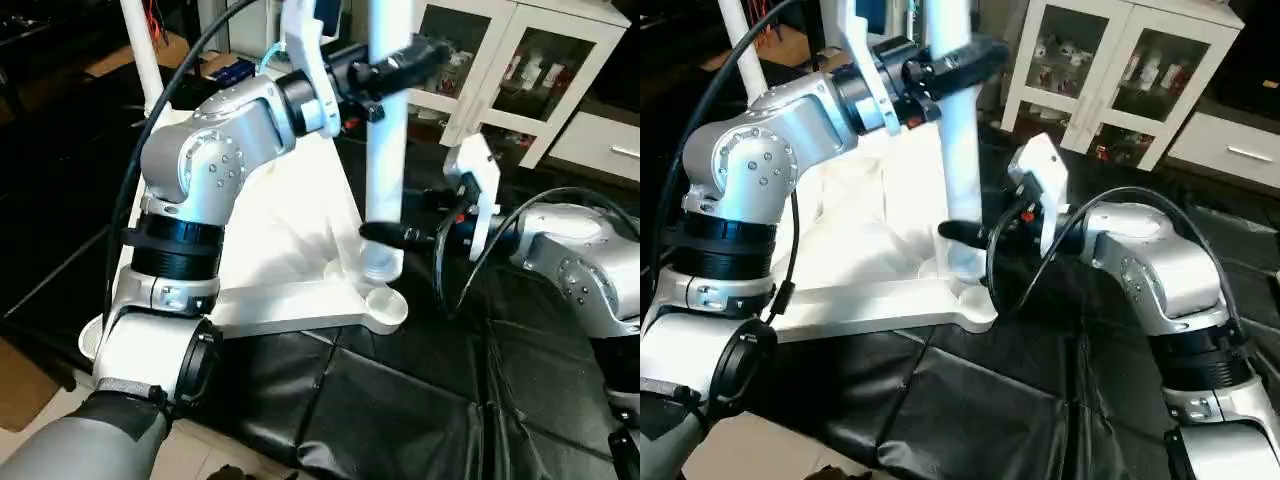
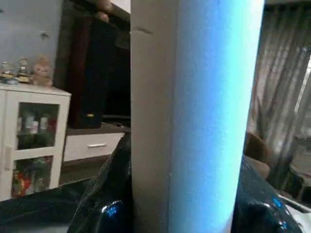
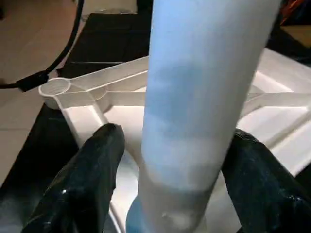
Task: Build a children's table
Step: Insert table leg to table base
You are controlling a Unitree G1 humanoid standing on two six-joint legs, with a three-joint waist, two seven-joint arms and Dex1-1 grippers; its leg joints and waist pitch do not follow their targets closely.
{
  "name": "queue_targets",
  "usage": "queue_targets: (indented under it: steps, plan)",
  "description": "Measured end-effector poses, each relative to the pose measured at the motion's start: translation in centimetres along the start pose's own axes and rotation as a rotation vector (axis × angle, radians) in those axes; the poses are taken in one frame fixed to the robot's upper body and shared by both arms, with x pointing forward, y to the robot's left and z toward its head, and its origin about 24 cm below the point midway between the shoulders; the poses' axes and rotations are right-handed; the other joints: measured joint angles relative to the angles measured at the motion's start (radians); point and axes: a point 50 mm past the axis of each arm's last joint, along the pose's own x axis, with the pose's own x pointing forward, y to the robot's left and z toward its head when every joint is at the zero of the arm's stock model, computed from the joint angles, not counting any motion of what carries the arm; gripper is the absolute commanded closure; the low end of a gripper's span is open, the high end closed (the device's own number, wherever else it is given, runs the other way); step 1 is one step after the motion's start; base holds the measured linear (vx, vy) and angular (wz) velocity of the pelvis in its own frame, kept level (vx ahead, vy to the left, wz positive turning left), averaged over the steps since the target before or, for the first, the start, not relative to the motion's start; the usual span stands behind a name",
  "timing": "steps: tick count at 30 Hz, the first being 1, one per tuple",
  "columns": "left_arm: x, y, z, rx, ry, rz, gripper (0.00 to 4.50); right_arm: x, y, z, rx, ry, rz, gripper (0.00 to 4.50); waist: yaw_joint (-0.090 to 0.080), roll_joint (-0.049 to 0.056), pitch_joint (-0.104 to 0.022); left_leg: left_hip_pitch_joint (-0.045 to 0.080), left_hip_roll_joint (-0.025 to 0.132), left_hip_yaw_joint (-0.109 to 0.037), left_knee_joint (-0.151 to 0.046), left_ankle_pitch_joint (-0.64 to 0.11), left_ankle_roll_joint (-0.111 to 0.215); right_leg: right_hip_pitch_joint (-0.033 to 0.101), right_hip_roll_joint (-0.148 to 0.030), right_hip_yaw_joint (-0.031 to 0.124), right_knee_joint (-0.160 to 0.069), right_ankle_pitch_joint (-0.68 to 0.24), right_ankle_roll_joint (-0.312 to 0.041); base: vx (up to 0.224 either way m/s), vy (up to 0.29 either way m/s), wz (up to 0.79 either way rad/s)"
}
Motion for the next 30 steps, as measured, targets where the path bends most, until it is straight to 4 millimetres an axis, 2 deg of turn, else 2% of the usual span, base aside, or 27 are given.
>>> queue_targets:
  steps: [6, 7, 9, 12, 19, 23, 25, 27, 29, 30]
  plan:
    - [0.06, -0.43, -0.19, -0.011, 0.01, -0.022, 2.83, 0.09, 0.11, -0.19, 0.009, 0.011, 0.02, 1.3, -0.001, 0.0, 0.0, 0.0, 0.0, 0.0, 0.0, 0.0, 0.0, 0.0, 0.0, 0.0, 0.001, 0.0, 0.0, 0.0, 0.0, 0.0]
    - [0.07, -0.55, -0.17, -0.009, 0.014, -0.03, 2.83, 0.16, 0.18, -0.24, 0.01, 0.014, 0.027, 1.59, -0.002, 0.0, 0.0, 0.0, 0.0, 0.0, 0.0, 0.0, 0.0, 0.0, 0.0, 0.0, 0.001, 0.0, 0.0, 0.0, 0.0, 0.0]
    - [0.08, -0.67, -0.18, -0.007, 0.016, -0.039, 2.83, 0.26, 0.24, -0.32, 0.011, 0.02, 0.032, 1.59, -0.002, 0.0, 0.0, 0.0, 0.0, 0.0, 0.0, 0.0, 0.0, 0.0, 0.0, 0.0, 0.001, 0.0, 0.0, 0.0, 0.0, 0.0]
    - [0.04, -0.74, -0.3, -0.007, 0.023, -0.045, 2.83, 0.17, 0.24, -0.44, 0.016, 0.033, 0.036, 2.0, -0.002, 0.0, 0.0, 0.0, 0.0, 0.0, 0.0, 0.0, 0.0, 0.0, 0.0, 0.0, 0.001, 0.0, 0.0, 0.0, 0.0, 0.0]
    - [-0.21, -0.7, -0.54, -0.012, 0.028, -0.042, 2.83, 0.02, 0.28, -0.62, 0.023, 0.048, 0.047, 2.53, -0.003, 0.0, 0.0, 0.0, 0.0, 0.0, 0.0, 0.0, 0.0, 0.0, 0.0, 0.0, 0.001, 0.0, 0.0, 0.0, 0.0, 0.0]
    - [-0.31, -0.72, -0.61, -0.014, 0.034, -0.042, 2.83, 0.02, 0.31, -0.74, 0.028, 0.051, 0.049, 2.65, -0.003, 0.0, 0.0, 0.0, 0.0, 0.0, 0.0, 0.0, 0.0, 0.0, 0.0, 0.0, 0.001, 0.0, 0.0, 0.0, 0.0, 0.0]
    - [-0.32, -0.71, -0.62, -0.015, 0.035, -0.041, 2.83, 0.02, 0.31, -0.77, 0.028, 0.053, 0.049, 2.65, -0.003, 0.0, 0.0, 0.0, 0.0, 0.0, 0.0, 0.0, 0.0, 0.0, 0.0, 0.0, 0.001, 0.0, 0.0, 0.0, 0.0, 0.0]
    - [-0.33, -0.7, -0.62, -0.016, 0.036, -0.041, 2.83, 0.04, 0.33, -0.78, 0.031, 0.052, 0.05, 1.96, -0.003, 0.0, 0.0, 0.0, 0.0, 0.0, 0.0, 0.0, 0.0, 0.0, 0.0, 0.0, 0.001, 0.0, 0.0, 0.0, 0.0, 0.0]
    - [-0.36, -0.68, -0.6, -0.016, 0.036, -0.04, 2.83, 0.13, 0.43, -0.77, 0.029, 0.054, 0.055, 1.96, -0.003, 0.0, 0.0, 0.0, 0.0, 0.0, 0.0, 0.0, 0.0, 0.0, 0.0, 0.0, 0.001, 0.0, 0.0, 0.0, 0.0, 0.0]
    - [-0.38, -0.67, -0.58, -0.017, 0.034, -0.04, 2.83, 0.19, 0.47, -0.8, 0.027, 0.058, 0.056, 1.81, -0.003, 0.0, 0.0, 0.0, 0.0, 0.0, 0.0, 0.0, 0.0, 0.0, 0.0, 0.0, 0.001, 0.0, 0.0, 0.0, 0.0, 0.0]
